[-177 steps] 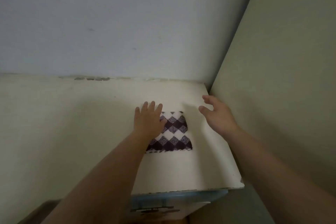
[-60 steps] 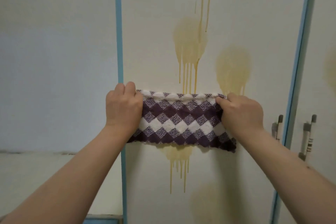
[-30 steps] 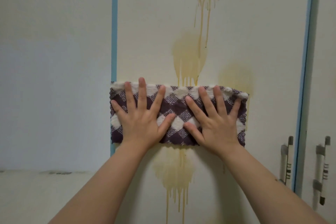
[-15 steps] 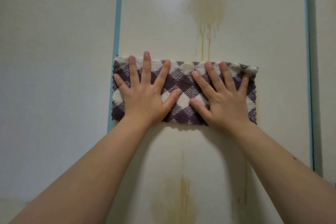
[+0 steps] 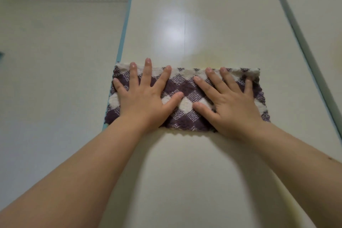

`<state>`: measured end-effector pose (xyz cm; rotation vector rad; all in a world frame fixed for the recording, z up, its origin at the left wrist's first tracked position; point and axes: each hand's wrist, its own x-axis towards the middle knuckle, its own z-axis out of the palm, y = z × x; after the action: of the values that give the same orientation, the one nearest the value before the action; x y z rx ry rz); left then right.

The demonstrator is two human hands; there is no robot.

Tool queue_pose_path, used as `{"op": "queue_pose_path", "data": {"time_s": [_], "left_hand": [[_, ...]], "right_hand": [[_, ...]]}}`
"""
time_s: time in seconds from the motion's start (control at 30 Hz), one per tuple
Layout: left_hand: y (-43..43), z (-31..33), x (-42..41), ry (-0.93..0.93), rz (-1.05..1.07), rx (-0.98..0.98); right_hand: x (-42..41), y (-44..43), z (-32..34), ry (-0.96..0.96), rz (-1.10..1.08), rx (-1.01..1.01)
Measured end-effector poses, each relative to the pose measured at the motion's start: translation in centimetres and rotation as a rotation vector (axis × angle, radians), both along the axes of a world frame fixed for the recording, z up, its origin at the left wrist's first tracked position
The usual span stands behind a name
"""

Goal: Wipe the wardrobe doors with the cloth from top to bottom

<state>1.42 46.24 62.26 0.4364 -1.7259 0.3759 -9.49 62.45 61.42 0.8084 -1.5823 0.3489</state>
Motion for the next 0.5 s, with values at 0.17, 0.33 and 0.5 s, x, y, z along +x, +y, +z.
{"op": "queue_pose_path", "data": {"time_s": [0.17, 0.33, 0.5], "left_hand": [[-0.4, 4.9, 0.1, 0.028, -0.009, -0.025], [-0.6, 8.3, 0.1, 0.04, -0.002, -0.041], [-0.9, 12.9, 0.5, 0.042, 0.0, -0.067]], "right_hand": [[0.0, -0.2, 5.0, 0.011, -0.017, 0.018], [0.1, -0.2, 8.7, 0.023, -0.007, 0.028], [0.4, -0.5, 13.0, 0.033, 0.0, -0.001]]}}
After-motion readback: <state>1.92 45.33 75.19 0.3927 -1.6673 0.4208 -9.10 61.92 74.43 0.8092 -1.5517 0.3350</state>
